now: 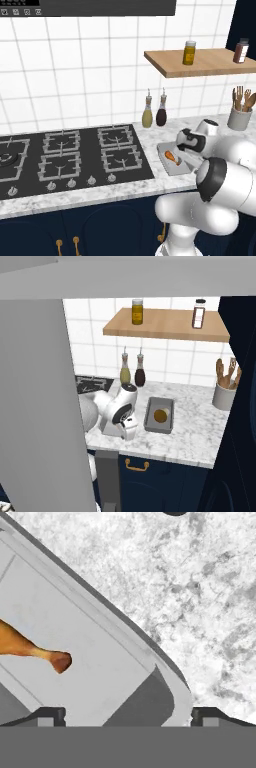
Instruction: Take the meat container that has the chicken drumstick and place it on the second highest rack of the freezer. Then take the vegetable container that has the garlic and avocado and place it on the highest rack of the freezer.
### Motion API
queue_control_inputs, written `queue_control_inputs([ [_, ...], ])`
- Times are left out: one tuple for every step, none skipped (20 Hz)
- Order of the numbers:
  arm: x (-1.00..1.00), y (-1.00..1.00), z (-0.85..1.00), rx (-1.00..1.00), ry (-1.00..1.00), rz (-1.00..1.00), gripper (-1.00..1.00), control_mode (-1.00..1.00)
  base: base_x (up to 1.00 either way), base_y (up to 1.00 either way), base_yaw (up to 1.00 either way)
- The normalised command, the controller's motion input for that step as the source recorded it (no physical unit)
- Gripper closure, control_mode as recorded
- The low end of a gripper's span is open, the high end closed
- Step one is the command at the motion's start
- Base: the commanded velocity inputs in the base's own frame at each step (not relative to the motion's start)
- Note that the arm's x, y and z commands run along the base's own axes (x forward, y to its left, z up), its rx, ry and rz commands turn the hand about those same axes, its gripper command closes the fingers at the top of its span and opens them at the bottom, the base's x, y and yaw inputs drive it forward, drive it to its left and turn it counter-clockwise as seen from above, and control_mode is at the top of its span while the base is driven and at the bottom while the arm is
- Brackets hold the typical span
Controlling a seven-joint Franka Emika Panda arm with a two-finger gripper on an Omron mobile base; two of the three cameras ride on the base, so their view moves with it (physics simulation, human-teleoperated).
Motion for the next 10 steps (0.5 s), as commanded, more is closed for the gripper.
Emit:
queue_control_inputs([
  [0.17,0.00,-0.30,0.00,0.01,-0.15,-1.00,-1.00,0.00,0.00,0.00],
  [0.19,0.00,-0.28,0.00,0.01,-0.13,-1.00,-1.00,0.00,0.00,0.00],
  [0.17,0.00,-0.27,0.00,0.01,-0.13,-1.00,-1.00,0.00,0.00,0.00],
  [0.07,0.00,-0.27,0.00,0.01,-0.13,-1.00,-1.00,0.00,0.00,0.00],
  [0.01,0.00,-0.31,0.00,0.01,-0.12,-1.00,-1.00,0.00,0.00,0.00],
  [0.01,0.00,-0.34,0.00,0.02,-0.12,-1.00,-1.00,0.00,0.00,0.00],
  [0.00,0.00,-0.34,0.00,0.02,-0.12,-1.00,-1.00,0.00,0.00,0.00],
  [0.00,0.00,-0.36,0.00,0.03,-0.12,-1.00,-1.00,0.00,0.00,0.00],
  [0.00,0.00,-0.35,0.00,0.03,-0.12,1.00,-1.00,0.00,0.00,0.00],
  [0.00,0.00,-0.36,0.00,0.03,-0.12,1.00,-1.00,0.00,0.00,0.00],
])
